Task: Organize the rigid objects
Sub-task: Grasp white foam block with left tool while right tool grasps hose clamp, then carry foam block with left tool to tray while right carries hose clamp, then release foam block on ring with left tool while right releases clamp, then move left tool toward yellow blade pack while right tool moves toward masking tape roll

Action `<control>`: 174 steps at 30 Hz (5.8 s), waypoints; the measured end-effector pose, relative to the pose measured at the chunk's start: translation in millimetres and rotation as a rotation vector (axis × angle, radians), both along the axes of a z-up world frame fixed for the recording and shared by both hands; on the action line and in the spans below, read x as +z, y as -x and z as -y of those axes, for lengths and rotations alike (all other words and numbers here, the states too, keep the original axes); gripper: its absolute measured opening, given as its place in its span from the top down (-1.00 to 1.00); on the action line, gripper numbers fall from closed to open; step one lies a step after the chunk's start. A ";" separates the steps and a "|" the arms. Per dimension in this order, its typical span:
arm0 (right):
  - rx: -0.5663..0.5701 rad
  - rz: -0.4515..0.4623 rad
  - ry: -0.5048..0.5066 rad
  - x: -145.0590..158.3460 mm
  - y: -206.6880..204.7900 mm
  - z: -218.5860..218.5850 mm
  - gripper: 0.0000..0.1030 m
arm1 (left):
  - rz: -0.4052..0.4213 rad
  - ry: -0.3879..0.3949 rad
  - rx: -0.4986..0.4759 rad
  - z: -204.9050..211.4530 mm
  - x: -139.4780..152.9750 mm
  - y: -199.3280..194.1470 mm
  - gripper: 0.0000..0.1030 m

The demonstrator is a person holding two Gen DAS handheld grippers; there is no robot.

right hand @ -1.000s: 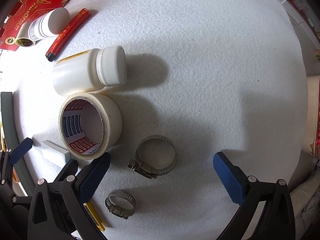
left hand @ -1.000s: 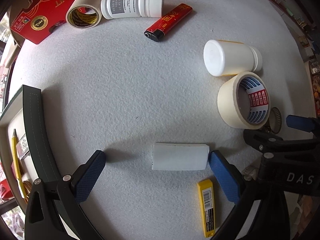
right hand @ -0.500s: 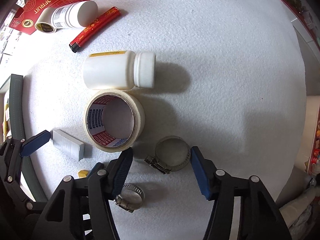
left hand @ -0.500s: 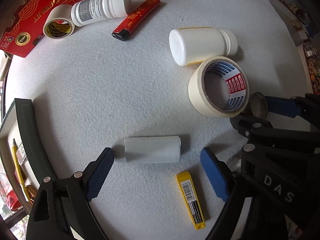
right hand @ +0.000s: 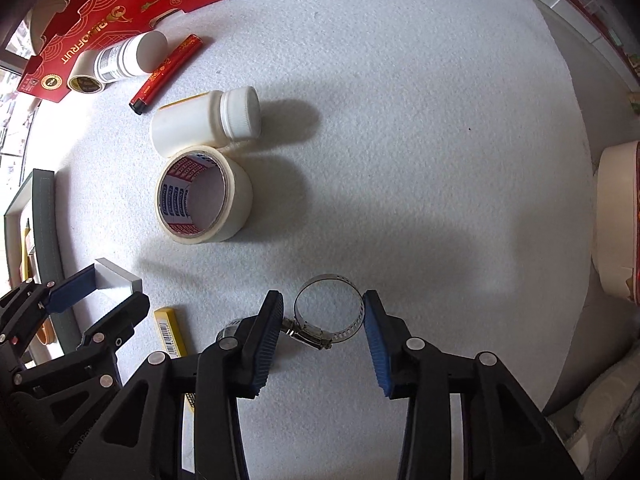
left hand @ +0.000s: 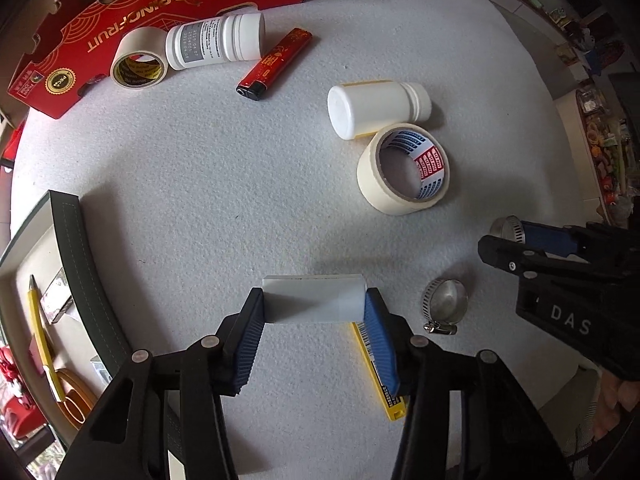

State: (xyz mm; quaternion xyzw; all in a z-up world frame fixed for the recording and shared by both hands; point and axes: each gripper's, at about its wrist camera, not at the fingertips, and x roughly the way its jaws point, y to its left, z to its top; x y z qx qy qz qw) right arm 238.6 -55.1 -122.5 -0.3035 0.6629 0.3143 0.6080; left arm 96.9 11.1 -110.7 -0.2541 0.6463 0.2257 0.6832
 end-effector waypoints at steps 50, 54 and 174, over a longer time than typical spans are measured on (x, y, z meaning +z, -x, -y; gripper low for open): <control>0.303 -0.015 0.011 39.7 209.5 -51.0 0.18 | 0.141 0.047 0.077 -24.0 57.6 177.5 -0.03; 0.325 -0.010 0.014 34.8 217.5 -53.9 0.18 | 0.142 0.048 0.112 -32.0 56.3 193.0 -0.03; -0.437 -0.092 0.121 20.8 77.6 116.5 -0.99 | -0.105 0.118 -0.130 68.6 -40.6 21.8 -0.85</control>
